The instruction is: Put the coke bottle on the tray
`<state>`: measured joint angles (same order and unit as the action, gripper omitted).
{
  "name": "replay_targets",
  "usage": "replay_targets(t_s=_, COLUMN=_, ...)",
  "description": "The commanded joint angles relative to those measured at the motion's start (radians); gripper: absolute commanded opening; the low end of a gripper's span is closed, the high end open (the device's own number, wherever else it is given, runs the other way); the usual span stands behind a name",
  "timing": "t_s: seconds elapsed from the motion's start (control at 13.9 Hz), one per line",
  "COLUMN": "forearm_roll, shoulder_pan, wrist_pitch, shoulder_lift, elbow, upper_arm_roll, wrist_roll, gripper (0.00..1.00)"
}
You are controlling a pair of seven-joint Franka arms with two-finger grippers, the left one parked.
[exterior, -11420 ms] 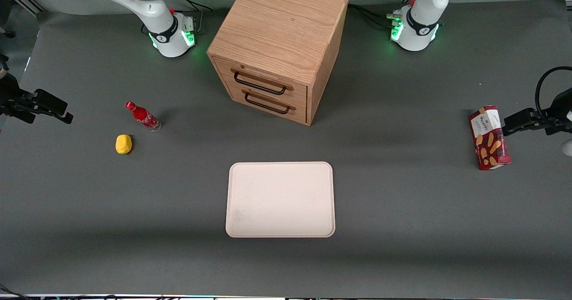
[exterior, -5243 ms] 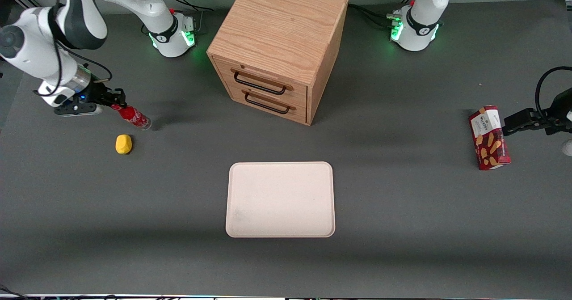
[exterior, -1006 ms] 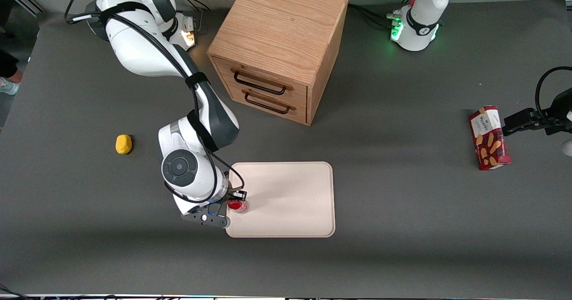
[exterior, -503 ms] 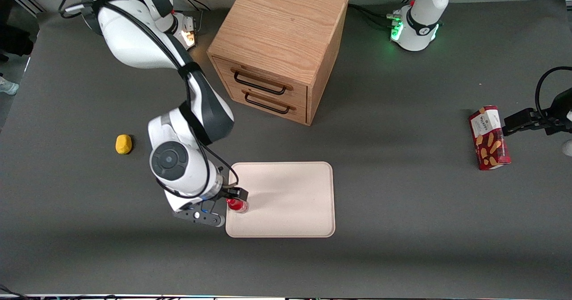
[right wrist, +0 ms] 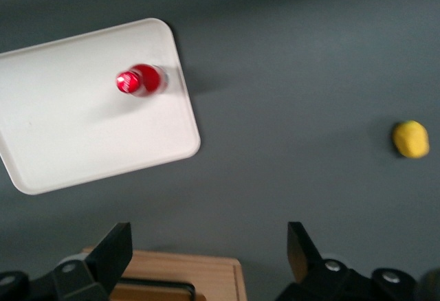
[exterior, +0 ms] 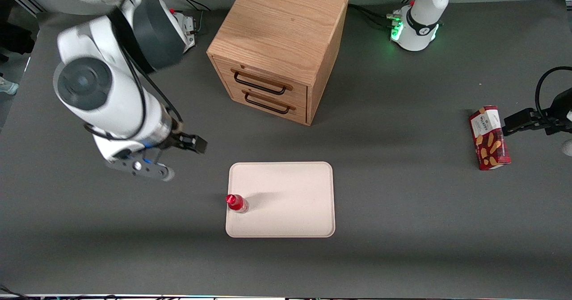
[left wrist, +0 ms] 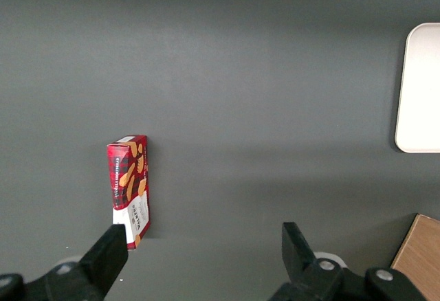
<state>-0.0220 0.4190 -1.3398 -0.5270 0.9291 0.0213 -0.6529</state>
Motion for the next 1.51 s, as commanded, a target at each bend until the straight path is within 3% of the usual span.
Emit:
replay_targets(t_s=0.0, forearm_roll=-0.036, shoulder_pan=-0.002, wrist_pitch=0.074, shoulder_lift=0.1, elbow=0.039, upper_arm_roll=0.0, wrist_roll=0.021, gripper=1.0)
replay_targets(t_s=0.22, forearm_roll=-0.032, shoulder_pan=-0.038, wrist_pitch=0.114, shoulder_lift=0.204, elbow=0.11, upper_arm_roll=0.054, wrist_roll=0.217, gripper=1.0)
replay_targets(t_s=0.57, forearm_roll=-0.023, shoulder_pan=-0.201, wrist_pitch=0.099, shoulder_lift=0.346, elbow=0.25, upper_arm_roll=0.055, wrist_roll=0.525, gripper=1.0)
replay_targets(t_s=1.01, forearm_roll=-0.01, shoulder_pan=-0.264, wrist_pitch=-0.172, shoulder_lift=0.533, elbow=0.603, upper_arm_roll=0.055, wrist_roll=0.579, gripper=1.0)
replay_targets(t_s=1.44, forearm_roll=0.016, shoulder_pan=-0.353, wrist_pitch=-0.228, shoulder_lift=0.553, elbow=0.651, upper_arm_roll=0.048, wrist_roll=0.688, gripper=1.0)
